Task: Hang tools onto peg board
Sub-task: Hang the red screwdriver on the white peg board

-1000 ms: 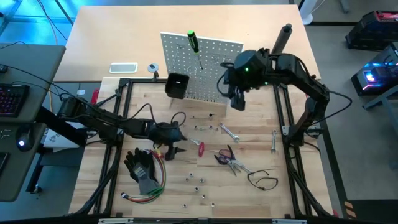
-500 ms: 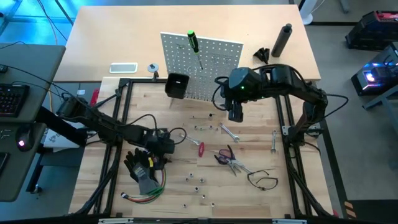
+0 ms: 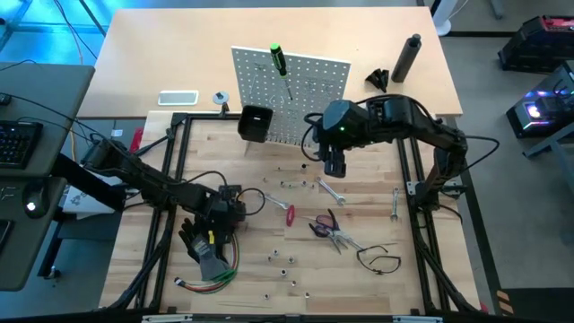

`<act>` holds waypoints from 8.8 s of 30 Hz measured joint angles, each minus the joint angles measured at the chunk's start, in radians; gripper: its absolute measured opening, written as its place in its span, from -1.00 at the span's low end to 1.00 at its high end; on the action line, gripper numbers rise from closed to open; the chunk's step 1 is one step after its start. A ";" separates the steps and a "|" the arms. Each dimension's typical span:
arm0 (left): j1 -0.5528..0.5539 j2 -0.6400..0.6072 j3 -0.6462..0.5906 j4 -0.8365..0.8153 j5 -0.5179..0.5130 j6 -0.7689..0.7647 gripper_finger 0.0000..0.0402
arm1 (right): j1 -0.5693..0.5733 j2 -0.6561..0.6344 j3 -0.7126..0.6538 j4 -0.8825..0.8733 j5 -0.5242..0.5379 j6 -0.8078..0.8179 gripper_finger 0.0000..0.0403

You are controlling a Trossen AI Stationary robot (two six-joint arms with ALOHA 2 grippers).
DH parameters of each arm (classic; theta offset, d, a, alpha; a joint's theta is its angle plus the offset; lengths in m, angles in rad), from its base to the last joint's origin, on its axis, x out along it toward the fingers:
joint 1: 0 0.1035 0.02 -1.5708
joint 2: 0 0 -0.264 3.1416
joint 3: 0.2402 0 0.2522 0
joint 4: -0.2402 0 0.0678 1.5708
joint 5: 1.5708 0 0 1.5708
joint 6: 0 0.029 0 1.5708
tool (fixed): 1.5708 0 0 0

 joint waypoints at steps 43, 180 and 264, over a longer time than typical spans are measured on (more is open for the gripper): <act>0.056 0.039 0.363 -0.190 -0.172 0.392 -0.50 | 0.192 0.017 -0.069 -0.082 0.148 0.181 0.13; 0.241 -0.092 0.019 1.671 0.137 0.464 -0.12 | 0.070 -0.262 -0.956 1.485 -0.198 -0.184 -0.99; 0.280 -0.073 0.301 0.779 0.051 0.427 -0.57 | 0.148 -0.286 -0.956 1.453 -0.052 -0.258 -0.27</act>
